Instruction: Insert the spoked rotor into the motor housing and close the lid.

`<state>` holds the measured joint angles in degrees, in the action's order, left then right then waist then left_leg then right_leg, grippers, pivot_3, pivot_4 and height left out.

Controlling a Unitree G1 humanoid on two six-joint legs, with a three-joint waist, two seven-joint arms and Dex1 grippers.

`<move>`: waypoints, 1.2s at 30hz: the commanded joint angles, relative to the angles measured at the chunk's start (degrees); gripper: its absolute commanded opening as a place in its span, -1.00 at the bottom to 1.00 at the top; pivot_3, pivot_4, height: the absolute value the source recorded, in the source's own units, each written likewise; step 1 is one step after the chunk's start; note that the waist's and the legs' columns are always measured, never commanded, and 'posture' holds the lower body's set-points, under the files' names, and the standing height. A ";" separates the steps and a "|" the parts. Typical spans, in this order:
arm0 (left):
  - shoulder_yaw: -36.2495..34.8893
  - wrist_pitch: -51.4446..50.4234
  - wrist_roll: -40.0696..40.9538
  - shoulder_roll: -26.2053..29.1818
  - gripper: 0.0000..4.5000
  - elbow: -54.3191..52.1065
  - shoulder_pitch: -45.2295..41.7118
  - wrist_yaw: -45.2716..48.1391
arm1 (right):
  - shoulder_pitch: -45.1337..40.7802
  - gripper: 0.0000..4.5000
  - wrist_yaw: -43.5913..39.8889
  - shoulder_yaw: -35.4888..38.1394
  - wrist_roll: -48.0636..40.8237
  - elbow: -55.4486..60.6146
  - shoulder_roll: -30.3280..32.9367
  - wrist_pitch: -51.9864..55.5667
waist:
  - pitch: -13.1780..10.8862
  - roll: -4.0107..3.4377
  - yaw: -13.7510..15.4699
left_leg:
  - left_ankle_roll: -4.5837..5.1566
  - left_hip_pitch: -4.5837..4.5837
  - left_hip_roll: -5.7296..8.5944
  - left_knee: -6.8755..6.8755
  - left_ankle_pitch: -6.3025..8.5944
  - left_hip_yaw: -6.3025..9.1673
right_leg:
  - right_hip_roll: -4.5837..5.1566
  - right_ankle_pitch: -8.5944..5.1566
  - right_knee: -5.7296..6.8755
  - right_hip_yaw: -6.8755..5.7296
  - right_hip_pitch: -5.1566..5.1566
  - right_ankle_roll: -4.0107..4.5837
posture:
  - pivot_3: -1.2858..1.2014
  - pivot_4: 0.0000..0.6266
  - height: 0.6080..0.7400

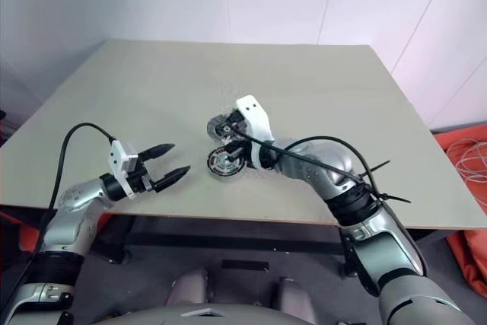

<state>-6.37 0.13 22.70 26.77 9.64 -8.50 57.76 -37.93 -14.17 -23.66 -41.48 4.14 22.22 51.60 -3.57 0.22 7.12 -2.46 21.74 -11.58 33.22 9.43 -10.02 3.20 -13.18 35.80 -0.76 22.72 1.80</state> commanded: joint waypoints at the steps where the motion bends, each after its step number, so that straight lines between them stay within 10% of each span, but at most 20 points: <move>1: -0.29 0.96 0.24 0.05 1.00 -1.51 -0.35 -0.30 | -0.49 -0.99 -4.04 0.28 5.31 -1.89 -1.81 -3.68 | 0.00 0.00 -0.01 | 0.00 -0.01 0.00 0.00 0.00 0.00 | 0.00 0.01 0.01 0.00 -0.01 0.01 | 0.03 -1.00 1.00; 20: -0.10 0.71 -0.09 0.21 1.00 -1.61 -0.10 -0.76 | 1.57 -0.99 -16.98 0.92 19.05 -8.02 -5.44 -3.30 | 0.02 0.02 -0.11 | 0.26 -0.73 -0.02 -0.06 0.15 0.05 | 0.01 -0.17 -0.01 0.05 -0.62 -0.21 | 0.03 -1.00 1.00; 36: 0.19 -0.33 -0.76 0.18 1.00 -1.14 0.01 -1.47 | 1.34 -0.91 -30.46 5.68 22.85 -4.34 5.63 -9.35 | 0.01 0.02 -0.09 | 0.31 -0.65 -0.05 -0.05 0.17 0.01 | 0.00 0.03 -0.03 0.05 -0.55 0.14 | 0.03 -1.00 1.00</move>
<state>-5.99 -0.33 21.60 26.74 9.59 -8.01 56.62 -34.99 -41.81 -18.92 -18.19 -3.51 26.22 43.00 -3.56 0.24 7.03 -2.15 21.10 -11.63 33.18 9.60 -10.01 3.20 -13.15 35.77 -0.72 22.17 1.95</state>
